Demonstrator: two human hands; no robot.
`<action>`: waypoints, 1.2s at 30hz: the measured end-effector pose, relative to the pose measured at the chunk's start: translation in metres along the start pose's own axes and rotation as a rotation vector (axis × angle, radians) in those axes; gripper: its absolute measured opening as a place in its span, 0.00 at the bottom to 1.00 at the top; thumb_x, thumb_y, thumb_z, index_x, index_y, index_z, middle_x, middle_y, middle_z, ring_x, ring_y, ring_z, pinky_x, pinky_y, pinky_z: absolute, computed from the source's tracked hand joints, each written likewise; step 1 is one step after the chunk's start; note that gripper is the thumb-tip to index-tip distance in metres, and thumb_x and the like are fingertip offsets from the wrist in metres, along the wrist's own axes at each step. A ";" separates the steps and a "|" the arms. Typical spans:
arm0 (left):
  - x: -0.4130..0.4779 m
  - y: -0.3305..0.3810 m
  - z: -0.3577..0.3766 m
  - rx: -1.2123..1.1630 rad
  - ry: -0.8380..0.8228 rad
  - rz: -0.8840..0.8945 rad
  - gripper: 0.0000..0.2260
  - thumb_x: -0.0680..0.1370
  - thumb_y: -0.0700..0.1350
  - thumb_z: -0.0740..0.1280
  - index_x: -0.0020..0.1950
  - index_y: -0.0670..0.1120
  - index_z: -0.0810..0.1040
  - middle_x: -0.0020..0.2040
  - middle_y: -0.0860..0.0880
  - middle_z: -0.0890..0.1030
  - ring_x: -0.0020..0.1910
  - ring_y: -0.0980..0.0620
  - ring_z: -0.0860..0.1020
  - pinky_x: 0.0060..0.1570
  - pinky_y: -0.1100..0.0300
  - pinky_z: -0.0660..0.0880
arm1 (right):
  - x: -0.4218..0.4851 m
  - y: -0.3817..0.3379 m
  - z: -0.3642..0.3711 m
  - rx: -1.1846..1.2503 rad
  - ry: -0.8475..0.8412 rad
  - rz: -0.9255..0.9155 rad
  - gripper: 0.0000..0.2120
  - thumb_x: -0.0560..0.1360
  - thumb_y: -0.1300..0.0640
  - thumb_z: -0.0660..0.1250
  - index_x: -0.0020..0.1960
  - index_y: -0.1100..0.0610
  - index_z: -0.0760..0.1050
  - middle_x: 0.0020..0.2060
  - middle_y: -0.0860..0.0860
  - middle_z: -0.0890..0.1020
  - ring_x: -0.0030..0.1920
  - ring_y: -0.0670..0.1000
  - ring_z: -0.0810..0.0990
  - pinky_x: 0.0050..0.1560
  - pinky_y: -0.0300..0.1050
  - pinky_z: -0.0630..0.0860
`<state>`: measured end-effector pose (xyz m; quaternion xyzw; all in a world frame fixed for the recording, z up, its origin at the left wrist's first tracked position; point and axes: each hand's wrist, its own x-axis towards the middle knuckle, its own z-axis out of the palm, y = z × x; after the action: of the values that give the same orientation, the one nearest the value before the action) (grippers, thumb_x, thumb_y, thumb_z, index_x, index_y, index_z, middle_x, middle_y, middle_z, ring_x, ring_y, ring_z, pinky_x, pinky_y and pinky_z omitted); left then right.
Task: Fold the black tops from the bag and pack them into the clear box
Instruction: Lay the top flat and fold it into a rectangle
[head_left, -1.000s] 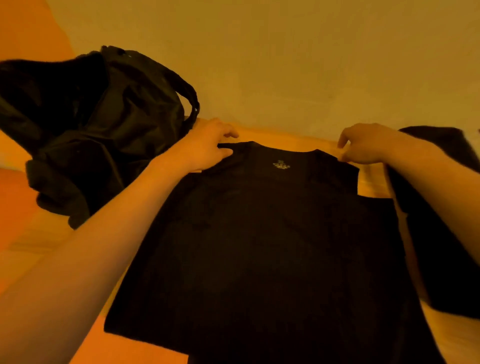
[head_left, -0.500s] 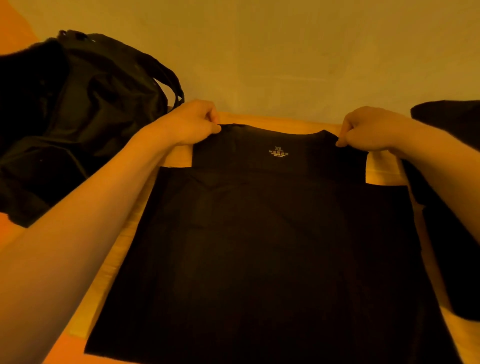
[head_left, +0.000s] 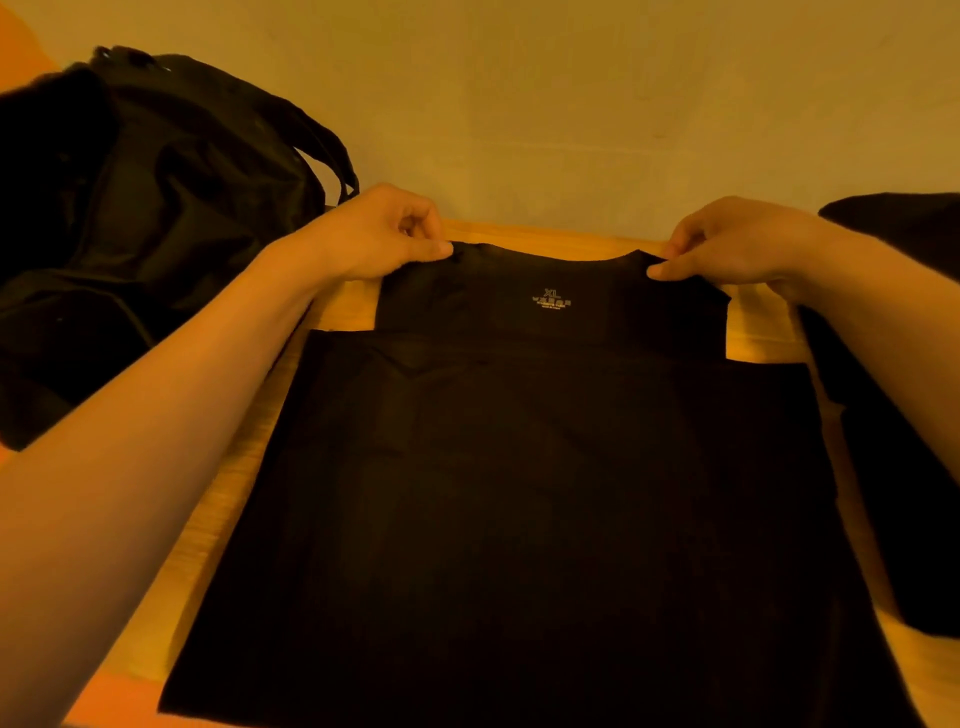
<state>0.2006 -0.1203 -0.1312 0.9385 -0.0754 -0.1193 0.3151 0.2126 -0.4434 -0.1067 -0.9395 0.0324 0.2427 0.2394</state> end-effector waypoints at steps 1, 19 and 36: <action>-0.003 0.000 -0.001 -0.037 0.027 0.026 0.09 0.81 0.47 0.70 0.50 0.41 0.81 0.44 0.45 0.81 0.43 0.55 0.77 0.48 0.62 0.75 | -0.002 0.002 -0.001 0.016 0.018 -0.009 0.11 0.76 0.52 0.73 0.50 0.58 0.79 0.45 0.52 0.78 0.42 0.49 0.72 0.49 0.48 0.69; -0.143 -0.004 0.027 0.188 0.267 0.562 0.09 0.77 0.50 0.71 0.51 0.47 0.87 0.46 0.51 0.80 0.46 0.56 0.79 0.53 0.61 0.73 | -0.145 0.036 0.039 0.083 0.280 -0.542 0.06 0.69 0.49 0.73 0.46 0.45 0.83 0.41 0.40 0.83 0.45 0.40 0.81 0.48 0.38 0.78; -0.162 0.014 0.045 0.177 0.339 0.460 0.16 0.80 0.53 0.64 0.59 0.47 0.84 0.57 0.51 0.82 0.58 0.53 0.78 0.60 0.57 0.73 | -0.152 0.035 0.055 -0.317 0.163 -0.467 0.10 0.71 0.48 0.67 0.52 0.38 0.78 0.51 0.38 0.75 0.55 0.42 0.72 0.61 0.43 0.67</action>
<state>0.0322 -0.1217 -0.1286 0.9272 -0.2425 0.1205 0.2587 0.0485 -0.4575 -0.0926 -0.9637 -0.2038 0.1069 0.1357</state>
